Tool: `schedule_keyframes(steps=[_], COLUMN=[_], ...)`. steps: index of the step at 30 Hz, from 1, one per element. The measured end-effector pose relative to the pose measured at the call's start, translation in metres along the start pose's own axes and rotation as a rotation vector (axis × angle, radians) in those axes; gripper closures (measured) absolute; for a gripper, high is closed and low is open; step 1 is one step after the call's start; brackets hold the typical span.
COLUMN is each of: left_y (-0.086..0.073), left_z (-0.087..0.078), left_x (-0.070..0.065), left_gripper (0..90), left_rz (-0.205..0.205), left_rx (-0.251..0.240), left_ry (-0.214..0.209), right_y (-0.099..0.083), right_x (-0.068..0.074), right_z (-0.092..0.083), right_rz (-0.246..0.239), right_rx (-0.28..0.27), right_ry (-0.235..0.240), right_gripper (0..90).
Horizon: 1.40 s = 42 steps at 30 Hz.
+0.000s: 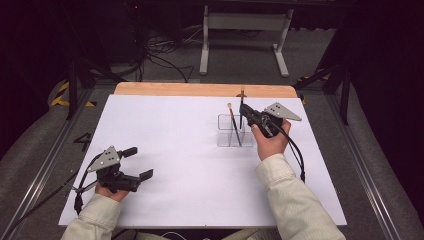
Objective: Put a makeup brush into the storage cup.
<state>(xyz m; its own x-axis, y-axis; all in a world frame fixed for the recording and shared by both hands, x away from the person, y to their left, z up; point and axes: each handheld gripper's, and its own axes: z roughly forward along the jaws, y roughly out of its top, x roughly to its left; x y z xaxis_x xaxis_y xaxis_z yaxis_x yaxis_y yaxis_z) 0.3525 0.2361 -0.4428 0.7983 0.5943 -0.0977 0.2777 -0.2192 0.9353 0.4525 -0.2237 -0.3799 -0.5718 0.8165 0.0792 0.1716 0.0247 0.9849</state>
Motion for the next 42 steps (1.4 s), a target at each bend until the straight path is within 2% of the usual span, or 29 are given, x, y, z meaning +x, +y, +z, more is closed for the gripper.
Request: schedule_keyframes(steps=[18,19,22,25,26,29,35,42], left_y=[0.000,0.000,0.000,0.000,0.000,0.000,0.000,0.001], left_z=[0.000,0.000,0.000,0.001,0.001,-0.001,-0.004,-0.006], left_x=[-0.001,-0.001,0.000,0.000,0.000,0.000,-0.001,0.000], left_gripper=[0.0,0.0,0.0,0.0,0.0,0.0,0.0,0.0], left_rz=[-0.004,-0.004,-0.002,-0.007,-0.006,-0.009,-0.012,-0.021], left_rx=[-0.004,-0.004,-0.006,-0.007,-0.006,-0.011,-0.027,-0.043], left_ry=[0.002,0.002,0.002,0.003,0.001,-0.004,-0.006,-0.014], right_y=[-0.014,-0.014,-0.012,-0.010,-0.010,-0.007,-0.002,0.000], right_x=[0.001,0.001,0.001,0.003,0.003,0.003,-0.005,-0.014], right_z=[0.001,0.000,-0.004,-0.011,-0.011,-0.024,-0.049,-0.076], right_rz=[0.027,0.032,0.046,0.015,0.015,-0.044,-0.092,-0.132], right_rx=[0.043,0.048,0.040,0.009,0.009,0.008,0.018,0.038], right_ry=[0.011,0.007,-0.004,-0.002,-0.002,0.014,0.083,0.131], right_gripper=[83.5,79.8,57.6,44.8,44.8,34.0,28.2,26.0])
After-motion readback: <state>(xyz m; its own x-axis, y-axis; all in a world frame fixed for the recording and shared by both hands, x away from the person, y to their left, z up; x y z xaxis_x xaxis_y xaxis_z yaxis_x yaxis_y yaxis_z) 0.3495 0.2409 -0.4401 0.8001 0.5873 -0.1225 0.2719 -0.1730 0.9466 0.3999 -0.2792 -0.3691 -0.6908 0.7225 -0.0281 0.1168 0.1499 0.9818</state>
